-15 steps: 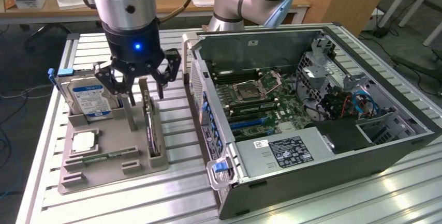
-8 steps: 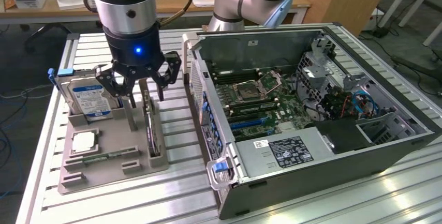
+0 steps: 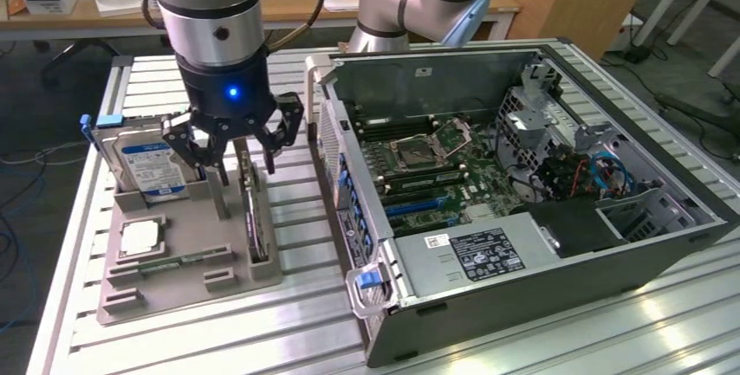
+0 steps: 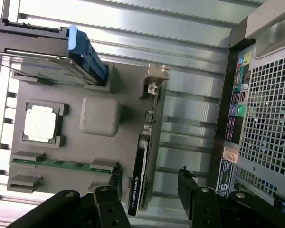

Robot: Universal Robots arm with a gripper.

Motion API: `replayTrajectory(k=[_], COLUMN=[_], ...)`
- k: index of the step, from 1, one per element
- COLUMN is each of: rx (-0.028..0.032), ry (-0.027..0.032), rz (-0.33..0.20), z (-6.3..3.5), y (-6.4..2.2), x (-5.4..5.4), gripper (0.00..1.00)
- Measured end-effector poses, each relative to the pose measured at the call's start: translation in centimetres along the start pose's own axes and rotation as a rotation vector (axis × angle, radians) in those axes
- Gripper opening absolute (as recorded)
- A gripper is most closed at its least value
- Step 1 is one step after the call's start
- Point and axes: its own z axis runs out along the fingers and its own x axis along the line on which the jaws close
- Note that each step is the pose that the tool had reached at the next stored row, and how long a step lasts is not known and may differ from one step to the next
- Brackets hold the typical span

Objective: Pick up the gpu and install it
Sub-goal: 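Pick up the gpu and move the gpu toward the slot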

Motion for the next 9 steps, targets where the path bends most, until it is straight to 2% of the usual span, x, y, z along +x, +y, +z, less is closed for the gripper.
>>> replayTrajectory(k=[9], rx=[0.0000], ry=[0.0000], rz=[0.000], z=[0.82], y=[-0.18], x=[0.04], gripper=[0.59])
